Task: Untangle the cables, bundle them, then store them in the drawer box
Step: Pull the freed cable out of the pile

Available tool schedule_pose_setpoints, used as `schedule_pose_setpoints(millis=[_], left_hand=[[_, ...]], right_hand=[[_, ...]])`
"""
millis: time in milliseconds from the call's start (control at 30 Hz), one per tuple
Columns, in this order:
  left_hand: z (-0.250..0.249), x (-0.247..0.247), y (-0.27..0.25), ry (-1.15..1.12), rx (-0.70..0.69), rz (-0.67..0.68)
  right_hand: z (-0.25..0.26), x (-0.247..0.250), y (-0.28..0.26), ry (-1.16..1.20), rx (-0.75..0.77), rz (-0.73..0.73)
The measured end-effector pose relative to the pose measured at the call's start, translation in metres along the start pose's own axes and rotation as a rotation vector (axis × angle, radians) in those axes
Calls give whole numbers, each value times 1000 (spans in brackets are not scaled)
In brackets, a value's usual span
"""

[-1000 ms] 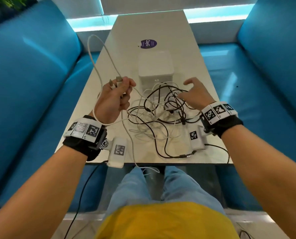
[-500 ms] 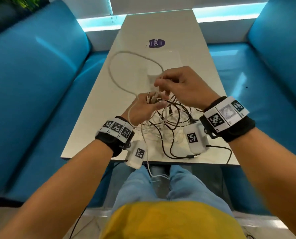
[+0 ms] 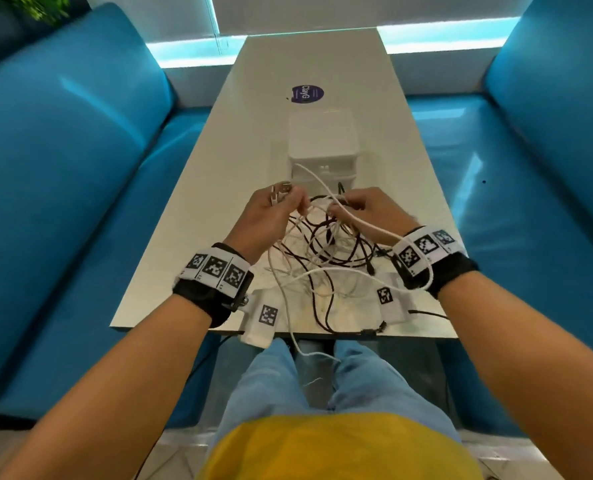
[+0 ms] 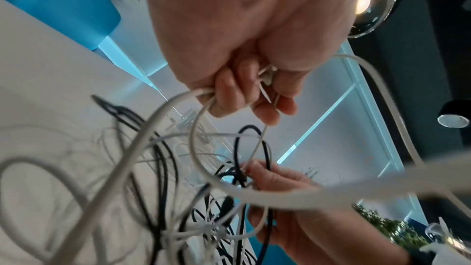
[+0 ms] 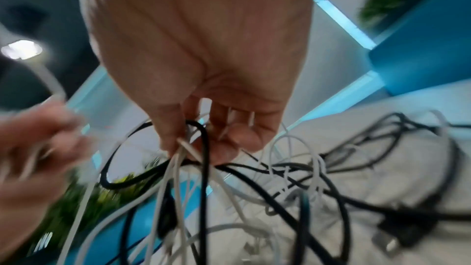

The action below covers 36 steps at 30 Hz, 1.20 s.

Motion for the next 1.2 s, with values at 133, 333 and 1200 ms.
schedule_pose_setpoints(millis=[133,333,1200], left_hand=[[4,14,3,-204,55,-102],[-10,35,6,-420,-7,-195],[-74,-86,-17,160,-210,282]], right_hand=[[-14,20,3,38,-95,-181],[-32,45,9,-113,-225,-347],[-11,109,-137,-91,-238,16]])
Point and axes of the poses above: each hand's wrist, its own y-axis towards the middle knuckle, its own x-axis out of the back of the hand, z = x × y, the point moved 1 cm from there along y, towards the middle knuckle, and after that the axes turned 10 degrees about y, right-handed, at the moved point
